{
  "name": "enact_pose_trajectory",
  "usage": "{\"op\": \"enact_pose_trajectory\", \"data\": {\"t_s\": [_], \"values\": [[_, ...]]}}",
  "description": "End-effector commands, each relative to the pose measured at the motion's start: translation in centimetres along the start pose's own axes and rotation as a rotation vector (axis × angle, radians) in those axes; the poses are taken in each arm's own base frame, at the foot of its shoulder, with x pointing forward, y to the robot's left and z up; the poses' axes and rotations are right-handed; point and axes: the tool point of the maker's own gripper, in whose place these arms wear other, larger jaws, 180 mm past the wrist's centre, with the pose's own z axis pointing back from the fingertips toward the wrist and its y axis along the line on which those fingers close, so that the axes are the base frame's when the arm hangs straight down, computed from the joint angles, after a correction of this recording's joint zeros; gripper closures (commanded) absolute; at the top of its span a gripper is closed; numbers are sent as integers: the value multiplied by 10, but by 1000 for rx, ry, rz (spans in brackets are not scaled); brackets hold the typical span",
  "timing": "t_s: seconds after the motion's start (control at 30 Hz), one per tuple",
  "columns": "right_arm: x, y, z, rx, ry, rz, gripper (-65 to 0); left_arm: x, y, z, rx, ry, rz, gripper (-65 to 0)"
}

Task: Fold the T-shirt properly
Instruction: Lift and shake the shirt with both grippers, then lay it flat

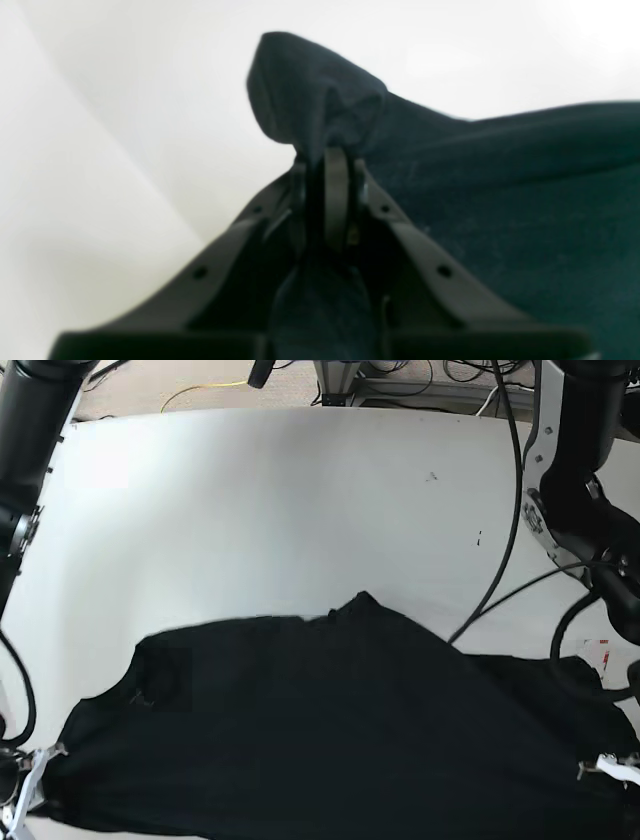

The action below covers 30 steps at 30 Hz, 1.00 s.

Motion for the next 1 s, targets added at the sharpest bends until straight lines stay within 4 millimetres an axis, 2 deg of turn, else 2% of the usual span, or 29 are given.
{"op": "enact_pose_trajectory", "data": {"t_s": [0.0, 0.07, 0.1, 0.2, 0.3, 0.43, 0.47, 0.53, 0.7, 0.87, 0.97], "values": [[63, -32, 47, -112, -122, 82, 0, 44, 28, 2, 73, -93, -38, 0], [86, -36, 61, -135, -151, 120, 0, 59, 36, 1, 87, -117, -49, 0], [91, -38, 65, -145, -153, 133, 0, 70, 41, 2, 94, -140, -50, 0], [81, -44, 70, -163, -113, 132, 0, 87, 45, 5, 108, -176, -52, 0], [78, -46, 73, -173, -102, 138, 0, 76, 42, 3, 97, -152, -55, 0], [77, -50, 76, -182, -102, 134, 0, 42, 29, -3, 64, -76, -50, 0], [71, -45, 72, -167, -94, 136, 0, 23, 22, -4, 46, -34, -46, 0], [57, -33, 62, -122, -80, 134, 0, 2, 7, -5, 16, 5, -34, 0], [-9, -17, 47, -66, -34, 32, 0, -51, -18, 5, -31, 115, -35, 0], [-64, 19, 22, 17, 25, -37, 0, -112, -38, 19, -81, 260, -29, 0], [-108, 36, 22, 32, 77, -95, 0, -149, -56, 39, -120, 339, 0, 0]]}}
